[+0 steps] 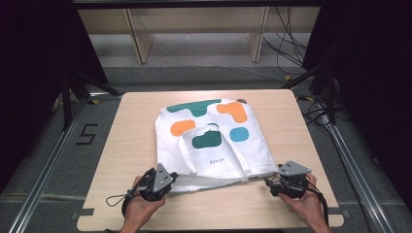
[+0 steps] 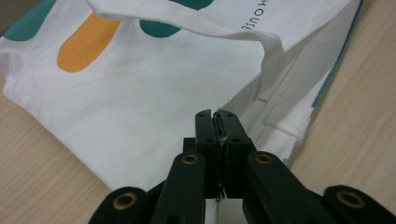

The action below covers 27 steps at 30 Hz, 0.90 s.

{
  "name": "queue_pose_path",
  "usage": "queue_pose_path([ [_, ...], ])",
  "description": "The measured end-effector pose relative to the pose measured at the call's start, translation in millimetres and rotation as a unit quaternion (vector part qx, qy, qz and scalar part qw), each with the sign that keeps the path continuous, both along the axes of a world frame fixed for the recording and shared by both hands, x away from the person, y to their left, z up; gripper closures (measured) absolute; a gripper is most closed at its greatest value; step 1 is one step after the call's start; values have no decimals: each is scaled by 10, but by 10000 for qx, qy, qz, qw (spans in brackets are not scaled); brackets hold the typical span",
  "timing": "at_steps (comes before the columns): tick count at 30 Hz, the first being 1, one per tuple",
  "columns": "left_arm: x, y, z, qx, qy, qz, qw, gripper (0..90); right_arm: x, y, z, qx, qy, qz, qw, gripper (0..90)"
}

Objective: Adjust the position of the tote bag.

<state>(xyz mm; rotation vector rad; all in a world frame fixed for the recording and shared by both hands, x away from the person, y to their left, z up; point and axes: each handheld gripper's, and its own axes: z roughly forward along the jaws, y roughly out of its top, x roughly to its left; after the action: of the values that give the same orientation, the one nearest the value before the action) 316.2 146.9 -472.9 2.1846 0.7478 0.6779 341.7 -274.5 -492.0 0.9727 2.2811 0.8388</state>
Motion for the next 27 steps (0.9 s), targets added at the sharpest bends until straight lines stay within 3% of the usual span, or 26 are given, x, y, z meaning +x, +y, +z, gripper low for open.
queue_pose_path([
  [1,-1,1,2,-54,-37,44,10000,879,29,17,-5,-69,-10,15,10000,298],
  [2,4,17,17,20,-48,1,10000,880,46,41,-13,-73,48,-28,10000,298],
  [3,4,24,22,25,11,-5,10000,880,85,49,-22,-163,-29,102,9998,299],
  [5,15,19,11,-100,-33,41,9999,880,108,86,-35,-265,-58,92,9996,301],
  [6,17,34,20,2,24,-12,10000,881,123,99,-43,-315,-71,93,9994,303],
  [13,17,42,-2,-15,91,-35,10000,867,250,163,-94,-528,-100,197,9984,370],
  [14,31,44,-13,-52,-31,-53,10000,850,264,170,-85,-542,-164,241,9981,418],
  [15,20,53,-19,-32,97,-34,9999,832,267,188,-76,-494,-225,206,9983,475],
  [16,40,63,-15,62,2,-115,9999,819,284,191,-62,-497,-272,368,9977,522],
  [17,17,54,-40,-90,98,-8,9999,801,275,201,-46,-474,-342,255,9980,591],
  [19,13,56,-66,-116,-27,-133,9998,774,276,212,-16,-569,-534,264,9966,693],
  [24,-119,10,-137,31,67,-183,9998,572,249,210,42,-470,-684,252,9962,842],
  [26,-167,-14,-195,93,77,-43,9999,474,247,207,63,-419,-696,303,9962,858],
  [27,-190,-20,-214,233,176,35,9996,436,244,202,74,-418,-721,314,9960,860],
])
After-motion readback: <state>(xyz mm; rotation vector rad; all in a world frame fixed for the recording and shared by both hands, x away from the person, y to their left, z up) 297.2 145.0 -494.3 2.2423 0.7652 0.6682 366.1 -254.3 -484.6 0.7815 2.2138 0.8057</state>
